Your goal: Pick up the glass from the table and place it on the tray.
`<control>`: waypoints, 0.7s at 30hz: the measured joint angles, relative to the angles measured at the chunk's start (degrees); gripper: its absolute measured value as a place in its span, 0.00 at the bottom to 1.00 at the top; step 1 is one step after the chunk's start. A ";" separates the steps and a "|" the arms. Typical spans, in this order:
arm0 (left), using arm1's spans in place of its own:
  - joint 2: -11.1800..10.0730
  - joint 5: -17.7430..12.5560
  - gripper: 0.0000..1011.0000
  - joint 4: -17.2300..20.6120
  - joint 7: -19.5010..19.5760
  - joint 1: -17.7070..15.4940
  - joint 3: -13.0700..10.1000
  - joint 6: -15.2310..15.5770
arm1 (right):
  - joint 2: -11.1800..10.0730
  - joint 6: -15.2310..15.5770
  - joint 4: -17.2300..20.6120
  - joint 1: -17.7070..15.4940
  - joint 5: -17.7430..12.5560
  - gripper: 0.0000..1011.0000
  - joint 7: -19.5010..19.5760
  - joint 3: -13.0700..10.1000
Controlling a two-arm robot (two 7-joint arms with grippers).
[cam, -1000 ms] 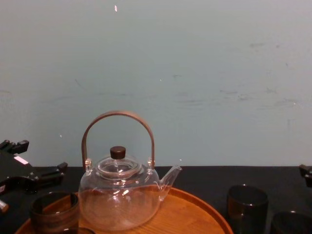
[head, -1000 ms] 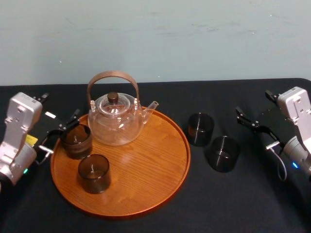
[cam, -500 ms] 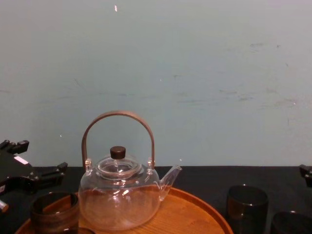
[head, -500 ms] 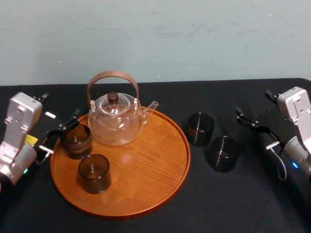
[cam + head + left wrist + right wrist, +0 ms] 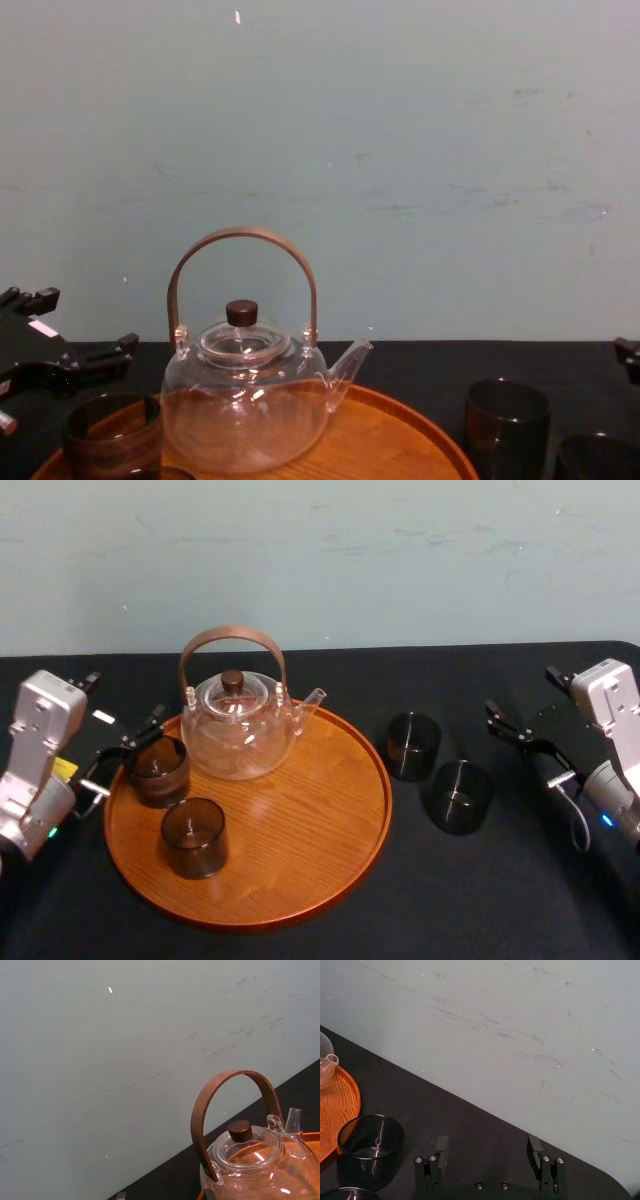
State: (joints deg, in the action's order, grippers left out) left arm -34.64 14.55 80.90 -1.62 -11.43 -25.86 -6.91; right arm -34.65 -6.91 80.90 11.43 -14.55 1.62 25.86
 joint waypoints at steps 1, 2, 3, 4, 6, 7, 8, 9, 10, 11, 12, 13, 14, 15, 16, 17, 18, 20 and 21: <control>0.00 0.00 0.99 0.00 0.00 0.00 0.00 0.00 | 0.00 0.00 0.00 0.00 0.00 0.99 0.00 0.00; 0.00 0.00 0.99 0.00 0.00 0.01 0.00 0.00 | 0.00 0.00 0.00 0.00 0.00 0.99 0.00 0.00; 0.00 0.00 0.99 0.00 0.00 0.00 0.00 0.00 | 0.00 0.00 0.00 0.00 0.00 0.99 0.00 0.00; 0.00 0.00 0.99 0.00 0.00 0.00 0.00 0.00 | 0.00 0.00 0.00 0.00 0.00 0.99 0.00 0.00; 0.00 0.00 0.99 0.00 0.00 0.00 0.00 0.00 | 0.00 0.00 0.00 0.00 0.00 0.99 0.00 0.00; 0.00 0.00 0.99 0.00 0.00 0.00 0.00 0.00 | 0.00 0.00 0.00 0.00 0.00 0.99 0.00 0.00; 0.00 0.00 0.99 0.00 0.00 0.00 0.00 0.00 | 0.00 0.00 0.00 0.00 0.00 0.99 0.00 0.00; 0.00 0.00 0.99 0.00 0.00 0.00 0.00 0.00 | 0.00 0.00 0.00 0.00 0.00 0.99 0.00 0.00; 0.00 0.00 0.99 0.00 0.00 0.00 0.00 0.00 | 0.00 0.00 0.00 0.00 0.00 0.99 0.00 0.00; 0.00 0.00 0.99 0.00 0.00 0.00 0.00 0.00 | 0.00 0.00 0.00 0.00 0.00 0.99 0.00 0.00; 0.00 0.00 0.99 0.00 0.00 0.00 0.00 0.00 | 0.00 0.00 0.00 0.00 0.00 0.99 0.00 0.00; 0.00 0.00 0.99 0.00 0.00 0.00 0.00 0.00 | 0.00 0.00 0.00 0.00 0.00 0.99 0.00 0.00; 0.00 0.00 0.99 0.00 0.00 0.00 0.00 0.00 | 0.00 0.00 0.00 0.00 0.00 0.99 0.00 0.00; 0.00 0.00 0.99 0.00 0.00 0.00 0.00 0.00 | 0.00 0.00 0.00 0.00 0.00 0.99 0.00 0.00; 0.00 0.00 0.99 0.00 0.00 0.00 0.00 0.00 | 0.00 0.00 0.00 0.00 0.00 0.99 0.00 0.00; 0.00 0.00 0.99 0.00 0.00 0.00 0.00 0.00 | 0.00 0.00 0.00 0.00 0.00 0.99 0.00 0.00; 0.00 0.00 0.99 0.00 0.00 0.00 0.00 0.00 | 0.03 -0.03 0.00 -0.03 -0.03 0.99 -0.13 -0.15; 0.00 0.00 0.99 0.00 0.00 0.00 0.00 0.00 | 0.06 -0.05 0.14 -0.27 -0.46 0.99 -0.55 -0.71; 0.00 0.00 0.99 0.00 0.00 0.00 0.00 0.00 | 0.05 0.04 0.52 -0.65 -1.11 0.99 -1.15 -1.30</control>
State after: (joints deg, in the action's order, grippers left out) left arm -34.65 14.55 80.90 -1.62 -11.43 -25.86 -6.91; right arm -34.59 -6.87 81.42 10.79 -15.66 0.47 24.57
